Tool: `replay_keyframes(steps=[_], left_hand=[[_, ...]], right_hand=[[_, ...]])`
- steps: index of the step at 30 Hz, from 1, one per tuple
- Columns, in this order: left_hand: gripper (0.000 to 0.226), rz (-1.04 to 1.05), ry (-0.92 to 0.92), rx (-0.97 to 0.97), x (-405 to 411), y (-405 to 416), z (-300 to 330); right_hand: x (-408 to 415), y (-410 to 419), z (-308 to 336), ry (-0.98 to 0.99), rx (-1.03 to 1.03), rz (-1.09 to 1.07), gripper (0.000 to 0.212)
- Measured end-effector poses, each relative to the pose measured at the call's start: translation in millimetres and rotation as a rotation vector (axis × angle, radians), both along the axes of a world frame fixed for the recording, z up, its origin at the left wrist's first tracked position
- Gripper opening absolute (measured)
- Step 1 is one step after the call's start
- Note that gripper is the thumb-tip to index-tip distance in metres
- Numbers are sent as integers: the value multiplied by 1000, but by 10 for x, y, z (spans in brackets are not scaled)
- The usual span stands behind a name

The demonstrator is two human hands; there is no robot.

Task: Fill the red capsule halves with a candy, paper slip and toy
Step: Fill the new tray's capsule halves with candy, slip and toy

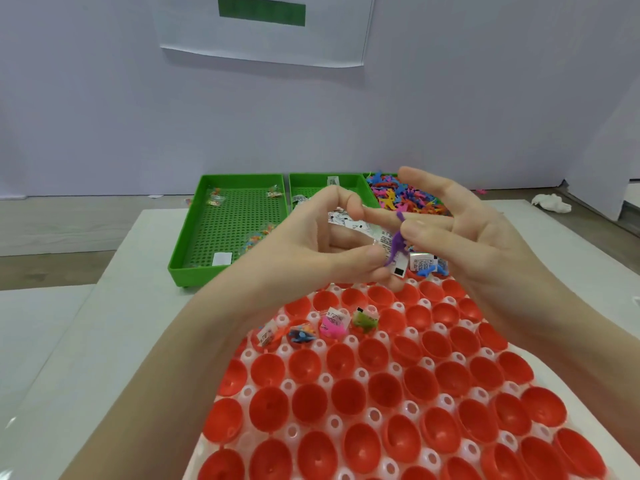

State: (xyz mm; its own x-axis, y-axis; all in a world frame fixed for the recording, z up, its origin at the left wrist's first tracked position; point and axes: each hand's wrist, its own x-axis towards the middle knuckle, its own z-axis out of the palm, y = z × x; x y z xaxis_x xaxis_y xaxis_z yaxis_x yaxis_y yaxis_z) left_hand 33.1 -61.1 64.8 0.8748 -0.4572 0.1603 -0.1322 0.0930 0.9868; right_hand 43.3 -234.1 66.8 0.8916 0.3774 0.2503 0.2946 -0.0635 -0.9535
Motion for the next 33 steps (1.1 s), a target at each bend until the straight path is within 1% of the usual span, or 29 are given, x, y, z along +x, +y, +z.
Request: replay_keyframes(steps=[4,7,9,11,13,14,16,17,19,21,24,27,30,33], left_hand=[[25,51,-36,73,27,-41,-39],[32,95,-106,181,64,-98,-123],[38,126,-166,289,88,-140,-198],[43,164,-225,399,104,-192,-264],[43,185,-271,491,120,-250,-338],[42,188,-292,534,124,-278,-376],[38,199,-337,609,130,-326,-436],[35,201,-349,640,138,-329,-455],[28,192,-335,726,161,-260,-450],[28,217,-312,800,194,-123,-394],[30,310,-329,764,216,99,-263],[20,421,-340,710,251,281,-202],[4,553,-357,660,317,457,-205],[7,722,-357,617,424,663,-304]], right_hand=[[3,-3,-32,-39,-93,-68,53],[13,-20,-15,-58,-163,-71,49],[42,-54,-2,-61,-251,-73,44],[72,-89,3,-32,-353,-47,34],[100,-116,-34,-34,-467,-31,26],[113,-118,-68,-57,-532,-48,26],[147,-125,-157,-102,-631,-94,20],[162,-127,-207,-113,-647,-113,17],[173,-137,-305,-117,-625,-142,21],[178,-165,-415,-95,-601,-169,23],[177,-176,-527,-63,-635,-176,20],[205,-157,-552,-62,-686,-131,27],[244,-143,-537,-127,-803,-104,19],[272,-124,-500,-145,-931,-87,17]])
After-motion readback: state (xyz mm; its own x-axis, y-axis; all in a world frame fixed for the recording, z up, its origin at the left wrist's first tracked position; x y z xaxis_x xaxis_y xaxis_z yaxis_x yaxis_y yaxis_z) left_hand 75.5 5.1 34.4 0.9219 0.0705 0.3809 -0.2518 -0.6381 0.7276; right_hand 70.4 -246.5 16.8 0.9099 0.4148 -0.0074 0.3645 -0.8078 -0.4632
